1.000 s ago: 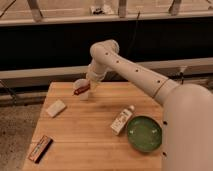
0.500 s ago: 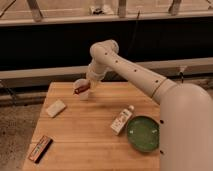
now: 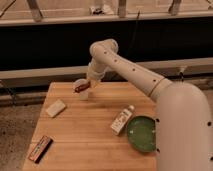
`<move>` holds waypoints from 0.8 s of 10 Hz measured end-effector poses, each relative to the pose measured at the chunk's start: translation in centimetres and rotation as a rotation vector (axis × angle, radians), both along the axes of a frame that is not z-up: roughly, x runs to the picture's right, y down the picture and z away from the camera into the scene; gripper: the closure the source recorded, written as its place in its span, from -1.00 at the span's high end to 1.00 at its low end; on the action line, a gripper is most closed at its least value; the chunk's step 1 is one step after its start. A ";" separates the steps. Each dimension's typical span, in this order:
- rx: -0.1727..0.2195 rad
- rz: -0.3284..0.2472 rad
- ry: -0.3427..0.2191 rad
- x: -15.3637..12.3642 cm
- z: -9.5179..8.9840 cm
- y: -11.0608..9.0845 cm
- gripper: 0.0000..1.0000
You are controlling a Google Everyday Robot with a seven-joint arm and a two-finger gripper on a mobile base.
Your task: Place the pepper in the ceramic cup
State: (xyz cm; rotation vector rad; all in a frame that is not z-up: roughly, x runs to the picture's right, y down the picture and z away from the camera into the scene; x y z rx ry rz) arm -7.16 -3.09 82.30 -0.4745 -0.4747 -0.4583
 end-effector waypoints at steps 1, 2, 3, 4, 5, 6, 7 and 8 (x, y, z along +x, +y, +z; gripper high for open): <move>0.001 0.000 0.002 0.0 0.1 -0.1 -1.00; 0.003 0.001 0.003 0.0 0.2 -0.2 -1.00; 0.005 0.002 0.005 -0.1 0.4 -0.4 -1.00; 0.005 0.002 0.007 -0.1 0.7 -0.6 -1.00; 0.007 0.003 0.008 -0.1 0.8 -0.7 -1.00; 0.007 0.006 0.010 -0.2 1.0 -0.8 -1.00; 0.008 0.007 0.012 -0.2 1.2 -0.9 -1.00; 0.010 0.010 0.013 -0.2 1.4 -1.1 -1.00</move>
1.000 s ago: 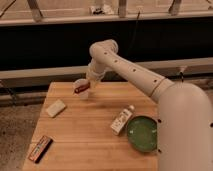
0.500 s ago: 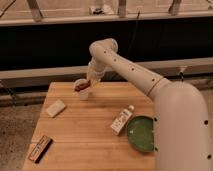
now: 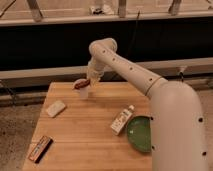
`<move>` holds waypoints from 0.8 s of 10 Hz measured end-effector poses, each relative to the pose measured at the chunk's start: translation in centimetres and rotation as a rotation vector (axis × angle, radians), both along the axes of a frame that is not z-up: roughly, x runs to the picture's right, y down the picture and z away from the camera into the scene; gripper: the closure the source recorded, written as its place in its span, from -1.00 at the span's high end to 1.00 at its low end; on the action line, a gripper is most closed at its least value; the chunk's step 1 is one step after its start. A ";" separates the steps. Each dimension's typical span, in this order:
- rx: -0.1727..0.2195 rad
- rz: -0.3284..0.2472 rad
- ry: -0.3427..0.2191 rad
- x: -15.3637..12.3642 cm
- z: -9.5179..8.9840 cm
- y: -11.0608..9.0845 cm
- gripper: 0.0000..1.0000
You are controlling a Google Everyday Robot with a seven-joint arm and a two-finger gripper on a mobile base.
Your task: Place the pepper in the ceramic cup
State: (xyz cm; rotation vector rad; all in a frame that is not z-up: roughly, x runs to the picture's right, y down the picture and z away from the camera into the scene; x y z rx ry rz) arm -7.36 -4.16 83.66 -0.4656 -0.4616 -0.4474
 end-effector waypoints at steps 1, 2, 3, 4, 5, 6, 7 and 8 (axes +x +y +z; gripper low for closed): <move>0.001 0.001 0.002 0.0 0.1 -0.1 -1.00; 0.002 0.003 0.003 -0.1 0.3 -0.2 -1.00; 0.003 0.004 0.005 0.0 0.4 -0.2 -1.00; 0.005 0.006 0.008 0.0 0.5 -0.3 -1.00; 0.006 0.009 0.010 0.0 0.7 -0.4 -1.00; 0.007 0.010 0.011 0.0 0.8 -0.5 -1.00; 0.007 0.011 0.012 -0.2 0.9 -0.6 -1.00; 0.008 0.011 0.012 -0.3 1.1 -0.6 -1.00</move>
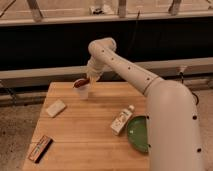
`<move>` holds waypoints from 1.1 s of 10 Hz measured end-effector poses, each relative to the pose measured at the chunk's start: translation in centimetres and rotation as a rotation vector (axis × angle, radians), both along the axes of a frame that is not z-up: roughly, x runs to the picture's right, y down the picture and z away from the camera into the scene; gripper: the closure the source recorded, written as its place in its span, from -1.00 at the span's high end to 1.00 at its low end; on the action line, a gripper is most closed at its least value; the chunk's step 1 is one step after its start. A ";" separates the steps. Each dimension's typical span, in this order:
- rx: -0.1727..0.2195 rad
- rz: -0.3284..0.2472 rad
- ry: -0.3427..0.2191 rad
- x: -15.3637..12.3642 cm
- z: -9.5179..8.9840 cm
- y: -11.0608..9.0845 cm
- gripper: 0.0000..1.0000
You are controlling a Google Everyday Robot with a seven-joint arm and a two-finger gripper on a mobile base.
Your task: Place the pepper in the ceramic cup
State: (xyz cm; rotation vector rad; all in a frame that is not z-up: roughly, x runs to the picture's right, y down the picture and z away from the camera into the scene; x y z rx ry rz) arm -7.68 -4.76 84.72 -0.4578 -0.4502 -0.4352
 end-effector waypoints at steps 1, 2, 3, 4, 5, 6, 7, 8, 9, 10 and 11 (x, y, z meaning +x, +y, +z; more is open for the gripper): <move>0.002 0.003 0.003 0.0 0.2 -0.1 -1.00; 0.003 0.006 0.007 0.1 0.3 -0.1 -1.00; 0.003 0.008 0.007 0.1 0.4 -0.2 -1.00; 0.005 0.009 0.008 0.0 0.5 -0.2 -0.91; 0.005 0.009 0.007 -0.1 0.6 -0.2 -0.90; 0.007 0.010 0.007 -0.2 0.6 -0.3 -0.90; 0.007 0.012 0.009 -0.1 0.8 -0.3 -0.90; 0.008 0.014 0.010 -0.1 0.8 -0.3 -0.87; 0.008 0.016 0.011 0.0 0.9 -0.3 -0.77; 0.009 0.018 0.012 0.0 1.0 -0.4 -0.60; 0.011 0.018 0.012 -0.1 1.1 -0.4 -0.57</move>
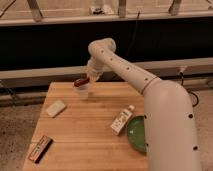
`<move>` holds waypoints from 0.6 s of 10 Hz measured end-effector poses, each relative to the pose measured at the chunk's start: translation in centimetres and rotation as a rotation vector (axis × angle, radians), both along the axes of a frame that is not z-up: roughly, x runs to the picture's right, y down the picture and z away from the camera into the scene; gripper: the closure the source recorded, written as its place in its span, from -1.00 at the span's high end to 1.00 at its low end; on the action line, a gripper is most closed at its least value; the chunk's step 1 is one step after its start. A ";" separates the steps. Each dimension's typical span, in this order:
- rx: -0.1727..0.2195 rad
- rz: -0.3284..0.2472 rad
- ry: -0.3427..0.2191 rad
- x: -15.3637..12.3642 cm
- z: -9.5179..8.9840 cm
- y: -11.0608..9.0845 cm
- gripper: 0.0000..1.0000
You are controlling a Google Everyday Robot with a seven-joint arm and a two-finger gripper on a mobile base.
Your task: Place the pepper in the ceramic cup
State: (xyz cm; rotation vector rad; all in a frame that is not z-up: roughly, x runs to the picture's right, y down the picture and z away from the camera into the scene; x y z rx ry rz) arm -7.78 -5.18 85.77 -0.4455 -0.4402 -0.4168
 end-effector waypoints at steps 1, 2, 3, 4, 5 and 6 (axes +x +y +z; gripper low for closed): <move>0.000 0.001 0.000 -0.1 0.1 0.0 -0.57; 0.001 0.001 -0.001 -0.2 0.1 0.0 -0.57; 0.002 0.003 0.000 -0.1 0.2 -0.1 -0.57; 0.003 0.004 0.000 -0.1 0.2 -0.1 -0.57; 0.004 0.005 0.001 -0.1 0.3 -0.1 -0.52; 0.004 0.006 0.002 -0.1 0.4 -0.1 -0.33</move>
